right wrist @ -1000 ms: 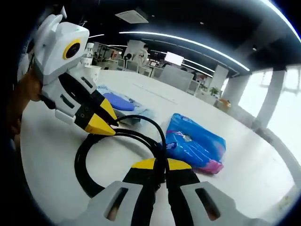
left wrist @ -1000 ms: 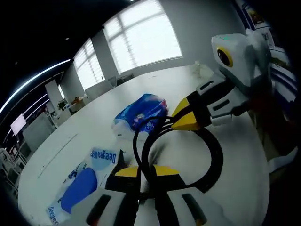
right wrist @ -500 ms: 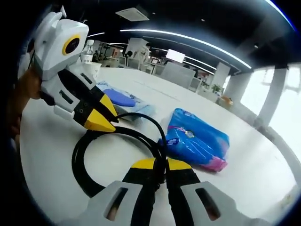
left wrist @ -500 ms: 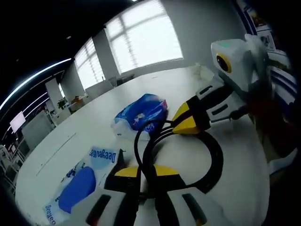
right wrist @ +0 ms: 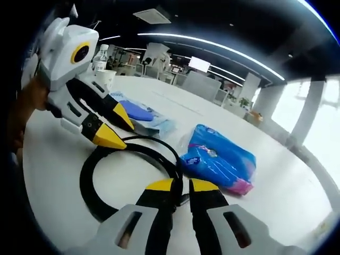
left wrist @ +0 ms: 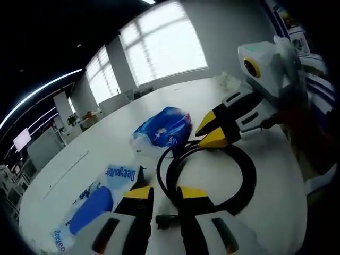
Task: Arrange the tabletop items into an orderly group along one side of the table until the central work area is clear of visible clutter.
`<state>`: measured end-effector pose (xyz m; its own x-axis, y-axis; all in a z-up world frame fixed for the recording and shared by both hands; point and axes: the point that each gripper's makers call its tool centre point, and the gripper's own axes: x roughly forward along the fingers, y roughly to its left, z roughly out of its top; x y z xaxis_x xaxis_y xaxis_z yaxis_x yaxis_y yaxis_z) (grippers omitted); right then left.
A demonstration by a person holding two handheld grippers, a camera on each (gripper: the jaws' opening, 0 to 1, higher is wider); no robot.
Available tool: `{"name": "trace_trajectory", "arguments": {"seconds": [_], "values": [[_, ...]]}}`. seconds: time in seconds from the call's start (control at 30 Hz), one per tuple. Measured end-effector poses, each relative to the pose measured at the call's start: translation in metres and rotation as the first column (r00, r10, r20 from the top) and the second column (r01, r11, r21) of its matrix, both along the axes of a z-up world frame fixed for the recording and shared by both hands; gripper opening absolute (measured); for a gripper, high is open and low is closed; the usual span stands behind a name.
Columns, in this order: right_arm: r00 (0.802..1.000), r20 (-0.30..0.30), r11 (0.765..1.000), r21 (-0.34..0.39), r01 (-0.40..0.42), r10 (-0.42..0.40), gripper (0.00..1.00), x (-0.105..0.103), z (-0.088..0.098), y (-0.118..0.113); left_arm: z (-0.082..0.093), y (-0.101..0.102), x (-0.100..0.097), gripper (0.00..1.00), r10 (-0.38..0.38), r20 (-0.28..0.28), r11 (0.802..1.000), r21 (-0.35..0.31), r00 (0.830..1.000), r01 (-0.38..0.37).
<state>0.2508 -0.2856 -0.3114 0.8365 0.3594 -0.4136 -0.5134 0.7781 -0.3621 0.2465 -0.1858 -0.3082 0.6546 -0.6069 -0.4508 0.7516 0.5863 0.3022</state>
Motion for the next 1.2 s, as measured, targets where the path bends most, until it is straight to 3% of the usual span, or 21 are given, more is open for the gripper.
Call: {"name": "trace_trajectory", "arguments": {"seconds": [0.13, 0.2, 0.3, 0.37, 0.43, 0.53, 0.67, 0.73, 0.87, 1.0, 1.07, 1.2], "values": [[1.0, 0.009, 0.999, 0.035, -0.011, 0.011, 0.13, -0.005, 0.008, 0.002, 0.006, 0.004, -0.002, 0.2, -0.004, -0.011, 0.999, -0.034, 1.0, 0.004], [1.0, 0.001, 0.998, 0.059, -0.025, 0.025, 0.19, -0.01, 0.012, 0.004, 0.008, 0.004, -0.007, 0.25, -0.014, -0.029, 0.998, -0.064, 0.999, 0.013], [0.996, -0.025, 0.981, 0.179, -0.078, 0.084, 0.28, -0.022, 0.019, 0.018, 0.006, 0.002, -0.017, 0.35, -0.053, -0.065, 0.995, -0.084, 0.997, 0.047], [0.994, -0.016, 0.971, 0.214, -0.102, 0.108, 0.31, -0.026, 0.025, 0.022, 0.006, 0.002, -0.02, 0.37, -0.06, -0.069, 0.994, -0.09, 0.996, 0.054], [0.995, -0.007, 0.977, 0.19, -0.098, 0.101, 0.34, -0.029, 0.029, 0.02, 0.009, 0.001, -0.022, 0.38, -0.07, -0.068, 0.992, -0.112, 0.995, 0.062], [0.996, 0.001, 0.979, 0.18, -0.093, 0.095, 0.38, -0.03, 0.031, 0.018, 0.01, -0.001, -0.025, 0.47, -0.08, -0.075, 0.99, -0.124, 0.994, 0.071], [0.998, -0.006, 0.983, 0.168, -0.067, 0.069, 0.52, -0.028, 0.029, 0.011, 0.015, -0.001, -0.027, 0.51, -0.083, -0.045, 0.99, -0.121, 0.995, 0.078], [0.998, -0.012, 0.986, 0.157, -0.056, 0.059, 0.64, -0.027, 0.026, 0.008, 0.02, -0.002, -0.028, 0.54, -0.094, -0.028, 0.986, -0.137, 0.995, 0.089], [0.999, -0.022, 0.988, 0.149, -0.036, 0.04, 0.74, -0.027, 0.022, 0.001, 0.023, -0.004, -0.034, 0.73, -0.116, -0.058, 0.977, -0.188, 0.992, 0.103], [0.999, -0.027, 0.979, 0.204, -0.024, 0.03, 0.93, -0.027, 0.026, -0.002, 0.027, -0.001, -0.035, 0.83, -0.122, -0.067, 0.969, -0.224, 0.99, 0.104], [0.999, -0.038, 0.975, 0.222, -0.016, 0.025, 0.98, -0.027, 0.026, -0.004, 0.031, -0.002, -0.033, 0.96, -0.122, -0.079, 0.959, -0.265, 0.989, 0.097], [0.999, -0.051, 0.971, 0.238, -0.001, 0.014, 1.0, -0.027, 0.025, -0.005, 0.031, 0.002, -0.028, 1.0, -0.101, -0.063, 0.964, -0.254, 0.993, 0.082]]}}
